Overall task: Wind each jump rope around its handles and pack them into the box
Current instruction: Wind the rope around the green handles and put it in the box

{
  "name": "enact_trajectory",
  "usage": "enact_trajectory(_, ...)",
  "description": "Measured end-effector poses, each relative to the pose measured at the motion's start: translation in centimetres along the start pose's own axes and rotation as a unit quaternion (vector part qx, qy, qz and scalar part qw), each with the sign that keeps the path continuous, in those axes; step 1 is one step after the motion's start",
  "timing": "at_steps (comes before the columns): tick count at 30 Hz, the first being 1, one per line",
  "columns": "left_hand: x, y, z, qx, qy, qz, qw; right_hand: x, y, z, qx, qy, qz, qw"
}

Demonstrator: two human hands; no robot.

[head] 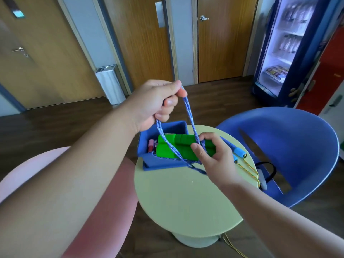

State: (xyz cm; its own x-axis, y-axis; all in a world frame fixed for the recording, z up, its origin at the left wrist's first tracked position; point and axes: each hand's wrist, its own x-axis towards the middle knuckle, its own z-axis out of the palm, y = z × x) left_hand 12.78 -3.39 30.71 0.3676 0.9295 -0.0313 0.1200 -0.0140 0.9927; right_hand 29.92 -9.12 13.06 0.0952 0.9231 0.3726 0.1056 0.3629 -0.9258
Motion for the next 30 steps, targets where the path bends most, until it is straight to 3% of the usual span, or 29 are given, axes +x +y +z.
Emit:
enact_trajectory(5, 2.0, 1.0, -0.3, -0.007, 0.031, -0.072, 0.997, 0.2, -1.8, -0.3, 0.024, -0.001, -0.031, 0.999)
enact_trajectory(10, 3.1, 1.8, 0.3, 0.036, 0.026, -0.086, 0.995, 0.0, -3.3, -1.0, 0.025, -0.038, -0.054, 0.997)
enact_trajectory(13, 3.6, 2.2, 0.8, 0.04, -0.002, -0.113, 0.993, 0.0, -3.6, -1.4, -0.03, -0.067, -0.086, 0.994)
enact_trajectory(18, 4.6, 3.4, 0.8, 0.114, -0.076, -0.128, 0.982, 0.8, -3.0, -2.5, -0.104, -0.135, -0.042, 0.984)
enact_trajectory(22, 5.2, 4.0, 0.1, 0.232, -0.116, -0.078, 0.963, 0.9, -2.2, -3.9, -0.122, -0.119, 0.002, 0.985)
enact_trajectory(26, 6.2, 3.6, -0.7, 0.373, -0.088, 0.04, 0.923, 0.2, -2.2, -4.6, -0.082, -0.088, -0.006, 0.993)
enact_trajectory(30, 7.9, 0.8, -1.4, 0.323, -0.055, 0.068, 0.942, 0.1, -3.8, -4.7, 0.015, -0.055, -0.041, 0.998)
